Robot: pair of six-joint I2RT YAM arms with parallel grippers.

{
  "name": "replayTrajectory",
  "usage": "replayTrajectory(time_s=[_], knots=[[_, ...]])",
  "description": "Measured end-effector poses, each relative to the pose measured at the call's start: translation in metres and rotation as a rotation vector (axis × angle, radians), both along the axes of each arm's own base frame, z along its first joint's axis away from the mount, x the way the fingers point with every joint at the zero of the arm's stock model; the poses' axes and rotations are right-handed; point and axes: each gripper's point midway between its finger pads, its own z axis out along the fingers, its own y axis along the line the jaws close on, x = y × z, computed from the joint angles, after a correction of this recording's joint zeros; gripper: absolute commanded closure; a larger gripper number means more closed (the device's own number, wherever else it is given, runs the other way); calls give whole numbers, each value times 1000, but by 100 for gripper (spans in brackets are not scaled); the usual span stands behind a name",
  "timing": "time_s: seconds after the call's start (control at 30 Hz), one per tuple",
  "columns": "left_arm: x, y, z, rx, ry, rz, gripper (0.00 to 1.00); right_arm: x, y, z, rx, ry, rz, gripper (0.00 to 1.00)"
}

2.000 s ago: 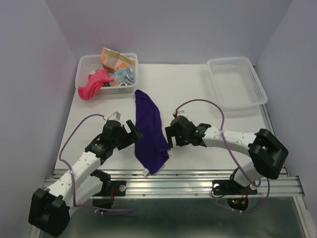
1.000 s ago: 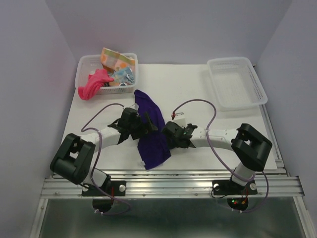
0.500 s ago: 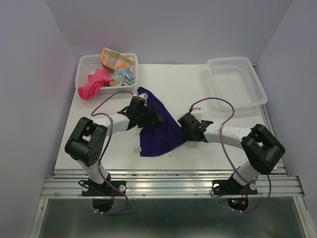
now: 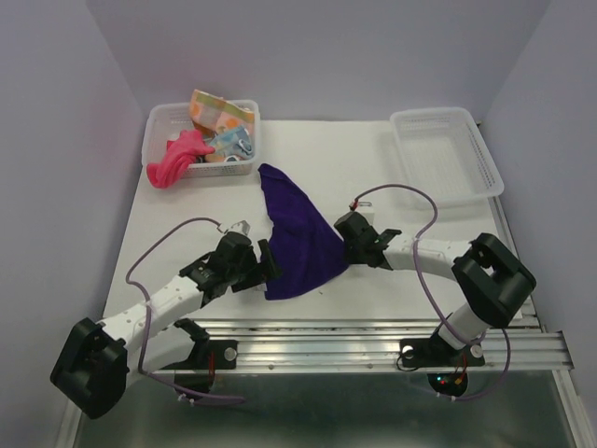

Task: Fold and stack the towels
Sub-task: Flatten out the crumpled towel

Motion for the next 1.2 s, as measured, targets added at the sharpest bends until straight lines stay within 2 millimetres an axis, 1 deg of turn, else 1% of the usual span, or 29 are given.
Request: replayTrajectory(time_s=[0.07, 0.13, 0.17, 0.37, 0.4, 0.43, 0.47, 0.57, 0.6, 0.67, 0.77, 0.9, 0.97, 1.0, 1.03, 1.07, 1.2], knots=[[-16, 5, -10, 8, 48, 7, 4, -1, 1, 0, 11, 0, 2, 98], [-26, 9, -18, 20, 92, 17, 6, -3, 0, 0, 19, 0, 0, 99], [-29, 10, -21, 21, 112, 32, 11, -3, 0, 0, 22, 1, 0, 99], [-29, 10, -28, 60, 154, 62, 32, -7, -1, 1, 32, 5, -1, 99], [-29, 9, -28, 70, 162, 59, 40, -7, -1, 1, 33, 5, -3, 99], [-28, 6, -30, 83, 171, 53, 43, -8, -2, 1, 33, 5, -3, 99], [-28, 4, -31, 97, 173, 46, 51, -8, -2, 1, 34, 6, -4, 99], [-31, -2, -35, 133, 192, 24, 59, -10, -4, 1, 32, 8, -5, 99], [-33, -6, -36, 147, 201, 12, 67, -11, -5, 1, 30, 10, -5, 99], [-35, -13, -38, 166, 211, -4, 73, -12, -5, 1, 28, 13, -7, 99], [-37, -21, -40, 185, 229, -8, 73, -13, -8, 2, 25, 14, -11, 99], [-38, -28, -40, 221, 233, -1, 67, -16, -12, 7, 28, 7, -15, 99], [-39, -35, -40, 236, 234, -9, 66, -17, -13, 9, 31, 3, -17, 99], [-39, -37, -40, 245, 236, -9, 71, -17, -13, 11, 33, 1, -19, 99], [-38, -40, -41, 256, 236, -11, 79, -17, -13, 12, 35, -2, -19, 99], [-39, -44, -41, 270, 234, -17, 100, -17, -13, 13, 38, -3, -21, 99], [-40, -52, -43, 332, 220, -23, 100, -19, -15, 16, 42, -10, -25, 99]])
